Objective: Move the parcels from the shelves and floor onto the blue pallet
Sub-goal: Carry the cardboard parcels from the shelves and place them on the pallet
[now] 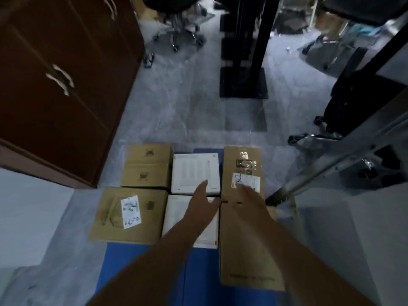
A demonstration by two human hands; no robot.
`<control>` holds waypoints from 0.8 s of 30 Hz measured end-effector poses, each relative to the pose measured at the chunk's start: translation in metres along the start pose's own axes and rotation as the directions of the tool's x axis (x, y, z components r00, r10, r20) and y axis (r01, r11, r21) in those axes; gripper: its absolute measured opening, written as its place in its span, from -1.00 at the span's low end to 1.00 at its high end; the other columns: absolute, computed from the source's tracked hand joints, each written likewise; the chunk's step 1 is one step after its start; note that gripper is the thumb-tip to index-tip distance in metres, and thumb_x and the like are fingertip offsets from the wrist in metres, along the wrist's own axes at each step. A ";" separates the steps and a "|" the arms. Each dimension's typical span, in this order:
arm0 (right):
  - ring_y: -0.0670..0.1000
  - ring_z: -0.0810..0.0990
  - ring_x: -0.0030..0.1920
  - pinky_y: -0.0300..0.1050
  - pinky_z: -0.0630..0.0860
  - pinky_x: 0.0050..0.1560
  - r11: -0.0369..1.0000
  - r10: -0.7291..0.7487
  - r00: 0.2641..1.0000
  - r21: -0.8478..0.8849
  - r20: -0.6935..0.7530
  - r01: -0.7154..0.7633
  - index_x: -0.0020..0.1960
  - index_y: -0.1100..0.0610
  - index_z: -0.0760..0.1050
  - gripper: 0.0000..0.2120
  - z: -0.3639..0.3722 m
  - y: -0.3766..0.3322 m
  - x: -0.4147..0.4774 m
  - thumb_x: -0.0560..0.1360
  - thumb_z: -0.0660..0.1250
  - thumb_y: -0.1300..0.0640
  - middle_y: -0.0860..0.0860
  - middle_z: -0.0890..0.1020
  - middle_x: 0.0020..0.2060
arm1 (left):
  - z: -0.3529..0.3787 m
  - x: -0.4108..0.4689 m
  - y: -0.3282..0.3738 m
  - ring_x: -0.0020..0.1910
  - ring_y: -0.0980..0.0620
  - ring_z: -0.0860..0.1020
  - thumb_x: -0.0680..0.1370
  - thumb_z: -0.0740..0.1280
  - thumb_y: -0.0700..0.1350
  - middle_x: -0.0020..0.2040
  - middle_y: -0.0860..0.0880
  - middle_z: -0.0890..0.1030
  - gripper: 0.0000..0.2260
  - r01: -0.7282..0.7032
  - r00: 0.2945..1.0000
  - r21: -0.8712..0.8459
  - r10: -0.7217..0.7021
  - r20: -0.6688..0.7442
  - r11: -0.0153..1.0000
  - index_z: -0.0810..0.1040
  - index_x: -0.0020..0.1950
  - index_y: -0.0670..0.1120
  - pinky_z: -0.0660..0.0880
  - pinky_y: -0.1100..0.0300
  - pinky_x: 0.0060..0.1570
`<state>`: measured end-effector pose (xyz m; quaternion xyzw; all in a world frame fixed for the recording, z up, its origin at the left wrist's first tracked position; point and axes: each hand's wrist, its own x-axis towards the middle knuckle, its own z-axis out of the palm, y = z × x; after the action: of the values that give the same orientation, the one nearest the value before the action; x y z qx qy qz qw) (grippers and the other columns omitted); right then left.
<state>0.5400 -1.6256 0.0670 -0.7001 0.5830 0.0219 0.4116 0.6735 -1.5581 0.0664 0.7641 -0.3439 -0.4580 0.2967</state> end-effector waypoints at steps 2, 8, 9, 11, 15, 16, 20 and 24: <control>0.14 0.24 0.48 -0.04 0.17 0.44 0.996 -0.061 0.996 0.059 -0.070 0.065 0.52 0.20 0.19 -0.46 -0.043 -0.032 -0.028 0.61 0.25 0.11 0.15 0.28 0.49 | -0.049 -0.027 0.044 0.51 -0.04 0.24 0.57 0.36 -0.15 0.55 -0.11 0.24 -0.37 -0.082 0.994 0.056 0.086 -0.072 0.995 0.16 0.58 -0.13 0.16 0.11 0.48; 0.03 0.15 0.52 -0.11 0.09 0.49 0.950 -0.299 0.920 0.008 -0.253 0.311 0.58 0.08 0.07 -0.38 -0.152 -0.129 -0.123 0.62 0.20 -0.06 0.04 0.16 0.55 | -0.169 -0.129 0.154 0.45 0.00 0.29 0.51 0.46 -0.14 0.51 -0.09 0.30 -0.32 -0.308 0.927 0.274 0.352 -0.127 0.911 0.20 0.55 -0.14 0.08 0.53 0.19; 0.03 0.14 0.52 -0.11 0.10 0.47 0.933 -0.353 0.897 -0.031 -0.267 0.358 0.58 0.06 0.06 -0.37 -0.167 -0.149 -0.138 0.61 0.21 -0.07 0.03 0.15 0.55 | -0.185 -0.143 0.172 0.45 0.02 0.28 0.51 0.46 -0.12 0.51 -0.09 0.30 -0.31 -0.347 0.910 0.327 0.400 -0.108 0.879 0.20 0.55 -0.13 0.05 0.55 0.18; 0.03 0.11 0.53 -0.09 0.07 0.48 0.888 -0.460 0.839 -0.131 -0.292 0.441 0.58 0.03 0.06 -0.37 -0.197 -0.190 -0.161 0.60 0.23 -0.07 0.02 0.14 0.55 | -0.215 -0.167 0.210 0.46 0.01 0.27 0.52 0.45 -0.09 0.51 -0.10 0.30 -0.33 -0.411 0.871 0.426 0.485 -0.077 0.806 0.22 0.54 -0.14 0.02 0.55 0.17; 0.04 0.04 0.56 0.02 0.06 0.53 0.825 -0.556 0.758 -0.336 -0.340 0.454 0.58 0.05 0.06 -0.32 -0.249 -0.259 -0.207 0.58 0.25 -0.13 0.06 0.17 0.55 | -0.267 -0.208 0.281 0.50 -0.07 0.25 0.54 0.42 -0.05 0.54 -0.12 0.27 -0.34 -0.494 0.790 0.512 0.609 -0.073 0.703 0.21 0.55 -0.15 0.14 0.32 0.36; 0.05 0.05 0.56 0.02 0.08 0.52 0.829 -0.551 0.752 -0.341 -0.363 0.443 0.58 0.08 0.07 -0.32 -0.260 -0.273 -0.220 0.58 0.25 -0.12 0.07 0.18 0.54 | -0.277 -0.217 0.295 0.52 -0.06 0.22 0.54 0.41 -0.03 0.55 -0.11 0.24 -0.32 -0.509 0.777 0.528 0.627 -0.058 0.680 0.18 0.56 -0.14 0.16 0.21 0.43; 0.12 0.19 0.51 -0.03 0.15 0.45 0.848 -0.525 0.704 -0.365 -0.478 0.384 0.56 0.08 0.12 -0.34 -0.284 -0.311 -0.267 0.57 0.29 -0.09 0.09 0.26 0.51 | -0.314 -0.243 0.334 0.47 -0.04 0.28 0.53 0.40 -0.04 0.53 -0.07 0.27 -0.33 -0.607 0.701 0.536 0.713 0.013 0.587 0.18 0.57 -0.07 0.30 0.15 0.37; 0.11 0.23 0.48 -0.02 0.18 0.44 0.885 -0.461 0.650 -0.360 -0.604 0.294 0.55 0.04 0.16 -0.34 -0.283 -0.329 -0.312 0.54 0.30 -0.11 0.09 0.30 0.48 | -0.337 -0.260 0.347 0.52 -0.04 0.20 0.55 0.38 0.00 0.58 -0.05 0.17 -0.31 -0.713 0.616 0.521 0.775 0.143 0.470 0.12 0.59 -0.05 0.24 0.08 0.44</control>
<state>0.5872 -1.5529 0.5943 -0.8085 0.5249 -0.2526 0.0836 0.8005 -1.5080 0.5981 0.6118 -0.7359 -0.1250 0.2617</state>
